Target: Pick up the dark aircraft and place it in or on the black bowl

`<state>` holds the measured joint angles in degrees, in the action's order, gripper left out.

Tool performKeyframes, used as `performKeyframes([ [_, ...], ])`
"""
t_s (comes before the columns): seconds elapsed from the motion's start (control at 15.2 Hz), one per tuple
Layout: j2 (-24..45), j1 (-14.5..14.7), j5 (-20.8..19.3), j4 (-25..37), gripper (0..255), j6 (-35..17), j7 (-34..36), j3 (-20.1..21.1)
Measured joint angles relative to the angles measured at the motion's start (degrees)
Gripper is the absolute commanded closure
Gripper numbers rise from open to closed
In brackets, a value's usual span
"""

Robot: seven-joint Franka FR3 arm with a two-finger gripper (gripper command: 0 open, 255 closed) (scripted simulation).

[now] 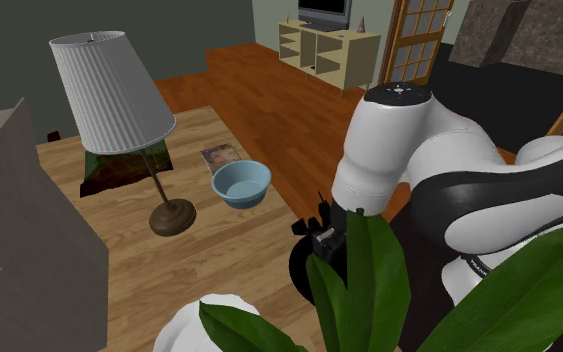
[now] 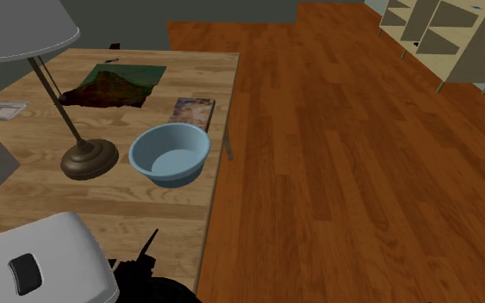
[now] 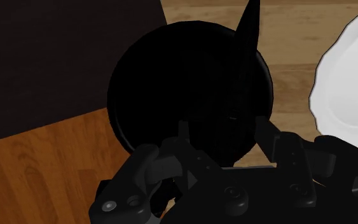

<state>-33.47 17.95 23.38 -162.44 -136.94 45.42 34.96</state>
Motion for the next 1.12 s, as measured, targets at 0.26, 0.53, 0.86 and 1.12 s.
performKeyframes([
  [0.26, 2.7, -0.2, 0.5, -1.4, 255, -4.0, 0.2, 1.4],
  [0.53, 7.1, -1.3, 0.5, -2.5, 255, -9.5, 0.6, 3.2],
  [0.86, 10.7, -2.3, 0.2, -3.3, 255, -13.9, 1.2, 4.8],
  [1.12, 11.0, -2.4, 0.1, -3.3, 255, -14.3, 1.3, 5.0],
])
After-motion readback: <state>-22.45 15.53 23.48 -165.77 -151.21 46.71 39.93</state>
